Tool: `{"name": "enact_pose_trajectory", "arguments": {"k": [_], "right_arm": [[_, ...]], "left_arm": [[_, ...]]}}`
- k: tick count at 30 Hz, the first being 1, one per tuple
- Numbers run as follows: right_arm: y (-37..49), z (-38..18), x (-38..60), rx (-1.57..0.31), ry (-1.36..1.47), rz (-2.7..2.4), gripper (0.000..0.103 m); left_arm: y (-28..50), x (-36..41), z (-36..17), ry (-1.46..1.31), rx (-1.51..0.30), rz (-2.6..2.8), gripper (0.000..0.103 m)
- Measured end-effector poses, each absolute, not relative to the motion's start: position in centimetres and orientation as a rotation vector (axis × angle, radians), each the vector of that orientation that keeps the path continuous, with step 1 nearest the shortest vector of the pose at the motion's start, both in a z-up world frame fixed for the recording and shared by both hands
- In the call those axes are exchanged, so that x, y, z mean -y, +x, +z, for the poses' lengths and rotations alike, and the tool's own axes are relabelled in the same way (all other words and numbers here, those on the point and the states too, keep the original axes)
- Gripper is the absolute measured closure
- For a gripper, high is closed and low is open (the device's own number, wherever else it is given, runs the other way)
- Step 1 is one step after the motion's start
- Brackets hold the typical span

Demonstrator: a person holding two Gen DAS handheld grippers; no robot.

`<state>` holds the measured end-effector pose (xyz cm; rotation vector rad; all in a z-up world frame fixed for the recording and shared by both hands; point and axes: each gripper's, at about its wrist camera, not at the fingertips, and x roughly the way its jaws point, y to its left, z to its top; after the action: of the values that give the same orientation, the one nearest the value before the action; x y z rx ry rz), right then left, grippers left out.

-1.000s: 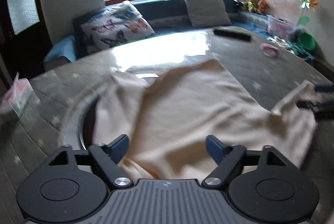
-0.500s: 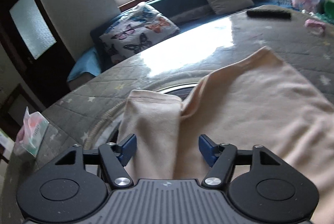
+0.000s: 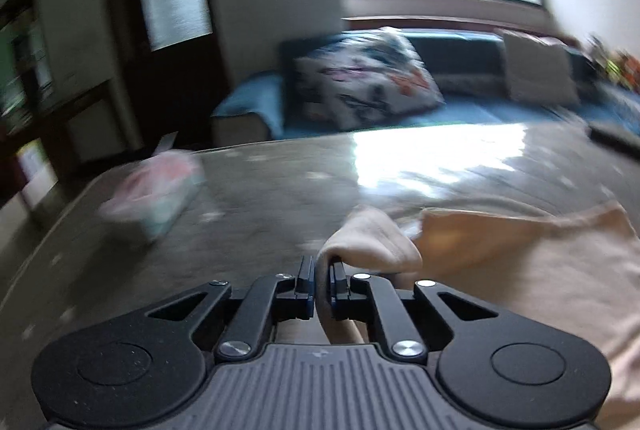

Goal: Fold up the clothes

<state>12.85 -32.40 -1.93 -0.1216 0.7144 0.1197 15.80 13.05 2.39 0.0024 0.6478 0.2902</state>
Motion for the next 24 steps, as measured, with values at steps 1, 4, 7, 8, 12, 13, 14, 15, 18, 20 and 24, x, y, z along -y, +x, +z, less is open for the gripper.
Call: {"name": "enact_pose_trajectory", "arguments": {"k": [1, 4, 7, 8, 12, 13, 14, 15, 18, 20, 24], "right_arm": [[12.9, -1.9, 32.3, -0.715, -0.125, 0.119, 0.006], [12.9, -1.8, 32.2, -0.716, -0.136, 0.115, 0.006], [12.7, -1.3, 31.5, -0.715, -0.159, 0.119, 0.007], [12.6, -1.0, 31.3, -0.714, -0.167, 0.122, 0.007], [11.5, 0.6, 29.2, -0.701, -0.174, 0.251, 0.01], [11.1, 0.9, 28.5, -0.701, -0.179, 0.288, 0.011], [10.7, 1.3, 27.6, -0.701, -0.187, 0.337, 0.011], [10.2, 1.6, 26.6, -0.702, -0.194, 0.386, 0.012], [9.0, 2.6, 23.8, -0.703, -0.22, 0.532, 0.016], [8.1, 2.8, 21.7, -0.709, -0.254, 0.621, 0.02], [6.5, 2.6, 18.0, -0.714, -0.33, 0.767, 0.031]], "left_arm": [[15.3, -14.2, 2.3, -0.024, -0.653, 0.312, 0.096], [13.6, -17.6, 2.2, -0.103, -0.668, 0.377, 0.095], [12.3, -20.3, 1.4, -0.174, -0.71, 0.411, 0.091], [11.9, -20.9, 1.0, -0.188, -0.729, 0.412, 0.091], [10.6, -21.4, 0.2, -0.169, -0.754, 0.432, 0.083], [10.4, -21.4, 0.3, -0.164, -0.753, 0.438, 0.076], [10.2, -21.4, 0.3, -0.159, -0.75, 0.444, 0.072], [10.1, -21.5, 0.4, -0.156, -0.749, 0.446, 0.072], [9.9, -21.5, 0.6, -0.16, -0.749, 0.444, 0.072], [10.0, -21.6, 0.7, -0.161, -0.743, 0.439, 0.072], [10.3, -21.9, 0.5, -0.174, -0.748, 0.427, 0.072]]}}
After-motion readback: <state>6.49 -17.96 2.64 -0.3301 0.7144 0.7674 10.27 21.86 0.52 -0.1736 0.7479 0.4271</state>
